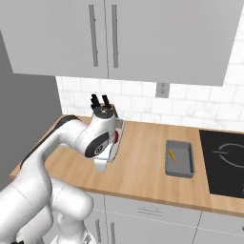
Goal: Take the meat container that has the shrimp and place it on the second highest rack of the freezer. Then take the vegetable container that has the cucumber and bell pepper and place it on the highest rack of the freezer.
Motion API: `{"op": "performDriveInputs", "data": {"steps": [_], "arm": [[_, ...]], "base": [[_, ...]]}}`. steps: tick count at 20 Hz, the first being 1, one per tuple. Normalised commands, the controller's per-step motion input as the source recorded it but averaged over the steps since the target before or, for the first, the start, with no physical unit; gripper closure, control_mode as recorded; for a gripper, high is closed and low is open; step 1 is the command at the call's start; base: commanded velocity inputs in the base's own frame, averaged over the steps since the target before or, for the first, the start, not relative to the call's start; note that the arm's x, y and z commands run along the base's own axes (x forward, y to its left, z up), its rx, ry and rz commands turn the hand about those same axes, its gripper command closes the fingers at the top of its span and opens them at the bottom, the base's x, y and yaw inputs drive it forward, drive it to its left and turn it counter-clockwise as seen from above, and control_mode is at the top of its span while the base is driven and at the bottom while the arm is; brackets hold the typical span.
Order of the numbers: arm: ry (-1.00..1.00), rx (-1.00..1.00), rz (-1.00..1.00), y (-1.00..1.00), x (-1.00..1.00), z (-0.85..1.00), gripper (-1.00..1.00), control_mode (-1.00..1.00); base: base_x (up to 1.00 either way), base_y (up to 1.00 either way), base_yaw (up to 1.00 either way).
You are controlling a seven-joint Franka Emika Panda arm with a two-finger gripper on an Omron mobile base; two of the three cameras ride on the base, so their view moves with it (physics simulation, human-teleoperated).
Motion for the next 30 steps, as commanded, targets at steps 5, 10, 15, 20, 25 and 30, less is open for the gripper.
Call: {"op": "performDriveInputs", "data": {"steps": [5, 10, 15, 20, 25, 30], "arm": [[0.00, 0.00, 0.04, 0.61, -0.31, 0.02, 1.00, -1.00], [-0.04, -0.06, 0.07, 0.31, -0.49, 0.07, 1.00, -1.00], [-0.08, -0.01, 0.01, 0.00, -0.48, 0.13, 1.00, -1.00], [0.00, 0.00, 0.00, 0.00, -0.08, 0.00, 1.00, 1.00], [0.00, 0.00, 0.00, 0.00, 0.00, 0.00, 1.00, 1.00], [0.00, 0.00, 0.00, 0.00, 0.00, 0.00, 1.00, 1.00]], "base": [[0.00, 0.00, 0.00], [0.00, 0.00, 0.00], [0.00, 0.00, 0.00], [-0.40, 0.02, 0.03], [-0.66, 0.21, 0.06], [-0.71, 0.57, 0.10]]}}
